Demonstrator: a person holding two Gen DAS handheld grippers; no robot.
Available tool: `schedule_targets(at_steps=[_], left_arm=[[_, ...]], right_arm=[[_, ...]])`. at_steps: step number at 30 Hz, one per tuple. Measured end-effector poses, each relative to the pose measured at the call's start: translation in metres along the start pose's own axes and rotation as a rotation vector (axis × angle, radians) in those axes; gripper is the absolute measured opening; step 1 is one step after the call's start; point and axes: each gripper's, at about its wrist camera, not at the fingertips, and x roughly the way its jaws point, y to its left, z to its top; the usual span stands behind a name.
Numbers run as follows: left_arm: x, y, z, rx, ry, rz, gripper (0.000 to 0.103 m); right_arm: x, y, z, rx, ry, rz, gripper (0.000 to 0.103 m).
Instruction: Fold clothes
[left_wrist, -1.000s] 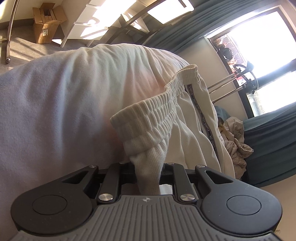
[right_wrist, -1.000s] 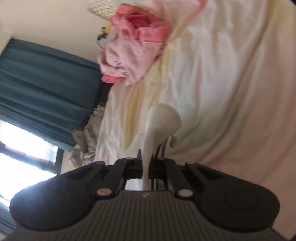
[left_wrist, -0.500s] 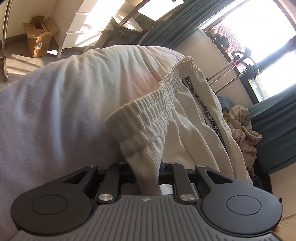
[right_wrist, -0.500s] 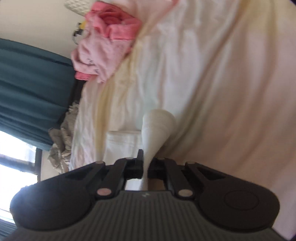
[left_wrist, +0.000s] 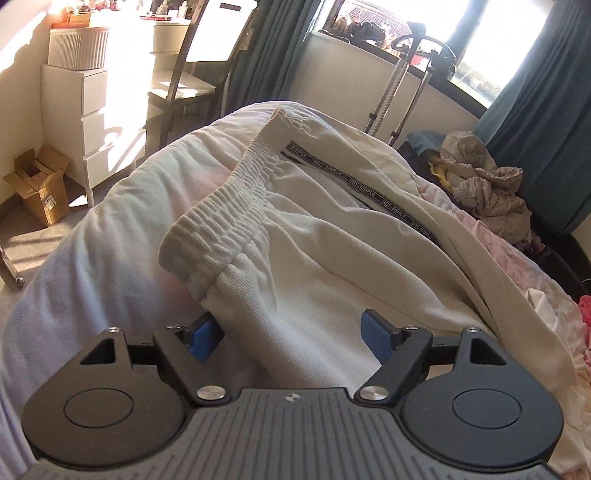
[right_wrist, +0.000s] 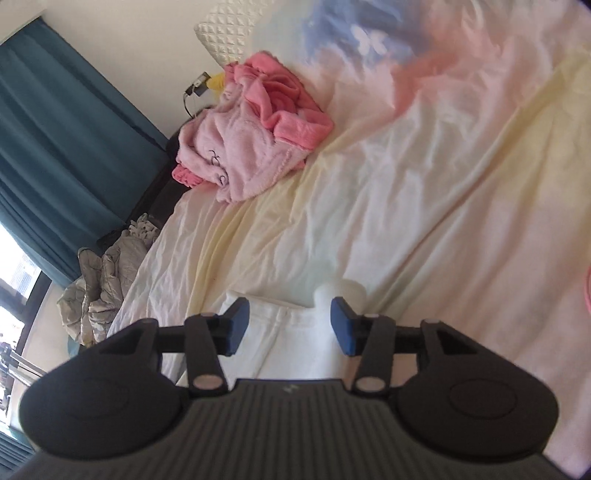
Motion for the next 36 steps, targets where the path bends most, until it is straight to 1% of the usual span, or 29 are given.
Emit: schedule_targets(at_steps=[1, 2, 4, 9, 12, 15, 18, 23, 26, 28, 32, 36], left_arm=[[-0.004, -0.005, -0.001, 0.012, -0.005, 0.009, 0.088], [-0.008, -0.009, -0.002, 0.02, -0.009, 0.019, 0.09], [-0.017, -0.013, -0.003, 0.028, -0.028, 0.026, 0.092], [-0.03, -0.01, 0.001, 0.001, -0.079, 0.087, 0.093], [-0.037, -0.013, 0.006, -0.01, -0.116, 0.083, 0.093], [-0.04, -0.03, 0.008, 0.029, -0.161, 0.053, 0.094], [-0.035, -0.063, 0.002, 0.099, -0.196, -0.019, 0.094], [-0.017, -0.138, -0.014, 0.263, -0.202, -0.162, 0.095], [-0.007, -0.184, -0.023, 0.358, -0.214, -0.218, 0.095], [-0.003, -0.209, -0.029, 0.39, -0.226, -0.257, 0.095], [0.009, -0.245, -0.045, 0.42, -0.233, -0.328, 0.097], [0.023, -0.265, -0.067, 0.451, -0.234, -0.345, 0.097]], right_arm=[[-0.009, 0.008, 0.0, -0.042, -0.045, 0.005, 0.056], [-0.015, 0.015, -0.001, -0.073, -0.067, 0.028, 0.06], [-0.021, 0.028, -0.003, -0.114, -0.073, 0.103, 0.06], [-0.026, 0.063, -0.014, -0.229, -0.039, 0.221, 0.06], [-0.03, 0.079, -0.025, -0.276, 0.0, 0.284, 0.06], [-0.031, 0.092, -0.038, -0.311, 0.052, 0.326, 0.06], [-0.031, 0.102, -0.055, -0.35, 0.094, 0.351, 0.06], [-0.034, 0.118, -0.08, -0.421, 0.134, 0.403, 0.06], [-0.034, 0.123, -0.088, -0.438, 0.163, 0.432, 0.06], [-0.034, 0.126, -0.091, -0.452, 0.172, 0.446, 0.06], [-0.035, 0.13, -0.097, -0.47, 0.18, 0.462, 0.06], [-0.037, 0.136, -0.104, -0.508, 0.172, 0.476, 0.06]])
